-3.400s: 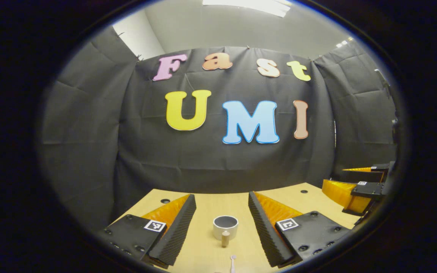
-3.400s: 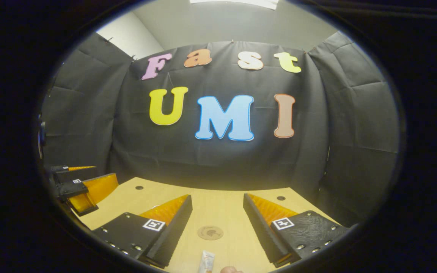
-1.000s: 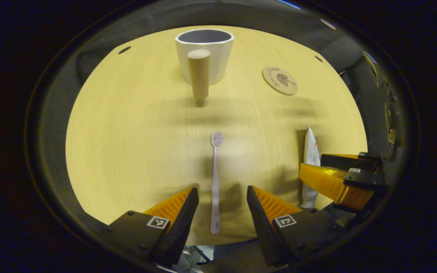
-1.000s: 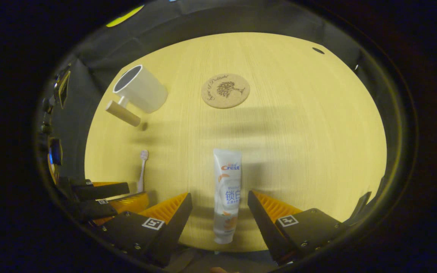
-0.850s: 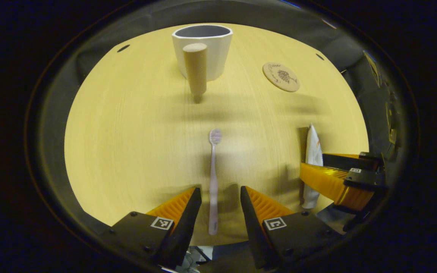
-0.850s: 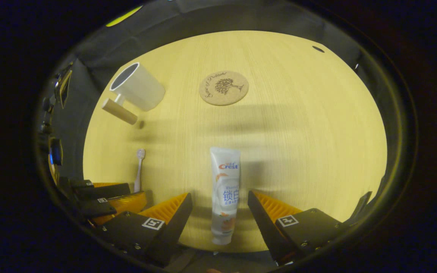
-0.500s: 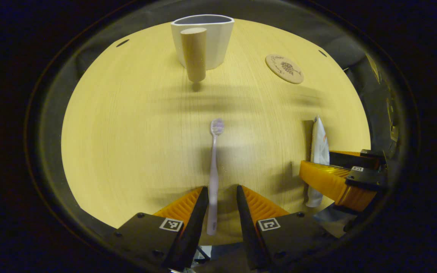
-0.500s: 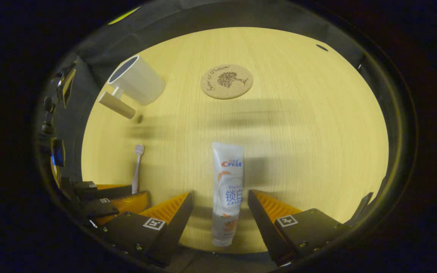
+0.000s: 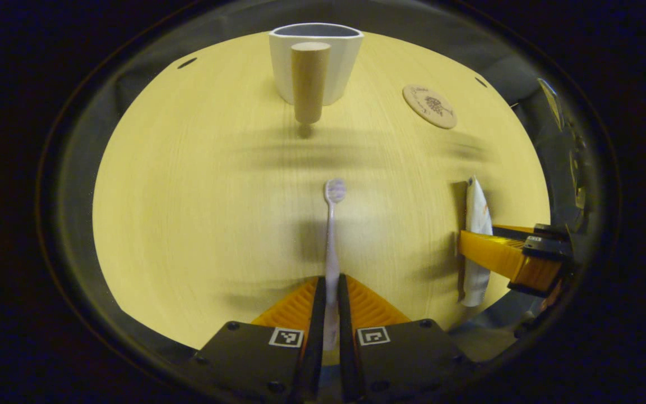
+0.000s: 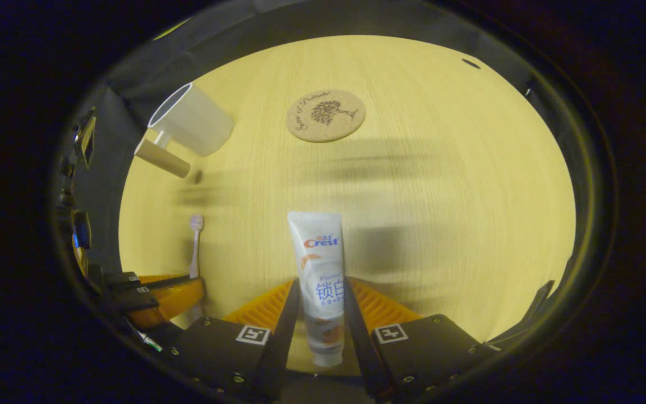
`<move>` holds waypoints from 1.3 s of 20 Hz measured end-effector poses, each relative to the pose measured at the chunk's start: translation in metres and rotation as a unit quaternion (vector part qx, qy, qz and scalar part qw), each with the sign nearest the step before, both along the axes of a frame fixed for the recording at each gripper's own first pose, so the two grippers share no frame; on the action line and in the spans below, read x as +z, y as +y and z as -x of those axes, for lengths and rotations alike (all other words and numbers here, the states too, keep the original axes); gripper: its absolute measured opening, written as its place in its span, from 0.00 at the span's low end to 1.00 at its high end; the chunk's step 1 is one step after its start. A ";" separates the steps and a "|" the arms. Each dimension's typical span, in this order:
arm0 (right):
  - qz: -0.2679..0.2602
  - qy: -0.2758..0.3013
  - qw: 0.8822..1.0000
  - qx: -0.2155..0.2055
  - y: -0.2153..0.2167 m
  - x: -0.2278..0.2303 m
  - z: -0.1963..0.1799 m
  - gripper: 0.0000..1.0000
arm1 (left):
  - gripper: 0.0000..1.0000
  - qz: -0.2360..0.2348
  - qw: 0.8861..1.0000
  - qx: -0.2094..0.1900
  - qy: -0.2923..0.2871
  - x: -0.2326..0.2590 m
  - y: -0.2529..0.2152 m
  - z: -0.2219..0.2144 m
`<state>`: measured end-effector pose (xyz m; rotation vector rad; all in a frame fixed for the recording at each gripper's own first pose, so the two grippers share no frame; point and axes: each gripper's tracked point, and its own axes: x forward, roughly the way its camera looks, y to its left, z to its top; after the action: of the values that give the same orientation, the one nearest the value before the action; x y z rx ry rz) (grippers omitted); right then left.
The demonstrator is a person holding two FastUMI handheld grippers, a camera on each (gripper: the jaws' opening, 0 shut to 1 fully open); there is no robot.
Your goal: Put the toothbrush and toothpaste on the desktop into the cup, then pick up the cup and place it on the coaster on the desktop.
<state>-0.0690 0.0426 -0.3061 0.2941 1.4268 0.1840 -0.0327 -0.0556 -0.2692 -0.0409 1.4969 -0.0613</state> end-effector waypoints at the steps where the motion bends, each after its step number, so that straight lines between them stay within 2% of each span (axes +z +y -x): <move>1: -0.004 0.010 1.000 -0.020 0.002 -0.004 0.001 0.38 | 0.30 0.002 1.000 -0.003 -0.001 0.001 -0.001 -0.001; 2: -0.008 0.008 1.000 -0.020 0.002 -0.002 -0.001 0.38 | 0.30 0.004 1.000 0.001 -0.013 0.001 -0.003 -0.004; 3: -0.010 0.003 1.000 -0.026 0.000 -0.002 -0.004 0.38 | 0.14 0.004 1.000 -0.005 -0.015 0.003 -0.003 -0.002; 4: -0.015 0.000 1.000 -0.022 0.002 -0.001 -0.002 0.33 | 0.14 0.007 1.000 -0.011 -0.027 0.003 -0.003 -0.002; 7: -0.019 -0.011 1.000 -0.018 0.001 -0.001 0.000 0.33 | 0.14 0.018 0.999 0.000 -0.047 0.003 -0.002 -0.004; 8: -0.021 -0.017 0.999 -0.017 0.002 0.001 -0.001 0.30 | 0.15 0.022 0.998 0.009 -0.051 0.004 0.000 -0.005; 9: -0.025 -0.026 0.999 -0.030 0.003 -0.003 -0.007 0.18 | 0.15 0.036 0.997 0.029 -0.064 0.008 0.000 -0.007; 10: -0.038 -0.034 0.998 -0.032 0.003 0.010 -0.006 0.19 | 0.10 0.049 0.994 0.046 -0.083 0.018 0.000 -0.008; 11: -0.041 -0.039 0.998 -0.029 0.002 0.013 -0.008 0.19 | 0.10 0.054 0.993 0.052 -0.090 0.023 0.001 -0.008; 12: -0.043 -0.044 0.998 -0.029 0.001 0.017 -0.010 0.19 | 0.15 0.056 0.992 0.056 -0.097 0.028 0.003 -0.008; 13: -0.046 -0.050 0.997 -0.030 0.001 0.021 -0.013 0.19 | 0.10 0.056 0.991 0.061 -0.107 0.029 0.007 -0.009; 17: -0.066 -0.099 0.992 -0.034 0.001 0.051 -0.036 0.19 | 0.10 0.061 0.985 0.080 -0.143 0.053 0.022 -0.016; 22: -0.096 -0.161 0.981 -0.039 0.005 0.082 -0.064 0.19 | 0.10 0.062 0.967 0.089 -0.230 0.105 0.041 -0.047; 24: -0.107 -0.186 0.976 -0.044 0.007 0.095 -0.075 0.19 | 0.10 0.057 0.956 0.089 -0.273 0.132 0.053 -0.065; 26: -0.114 -0.213 0.969 -0.048 0.008 0.108 -0.083 0.19 | 0.10 0.049 0.943 0.091 -0.316 0.139 0.063 -0.080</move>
<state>0.0138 0.0509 -0.1985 0.4806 0.9635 0.3139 0.0471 0.0073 -0.1302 -0.2186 0.8402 0.0023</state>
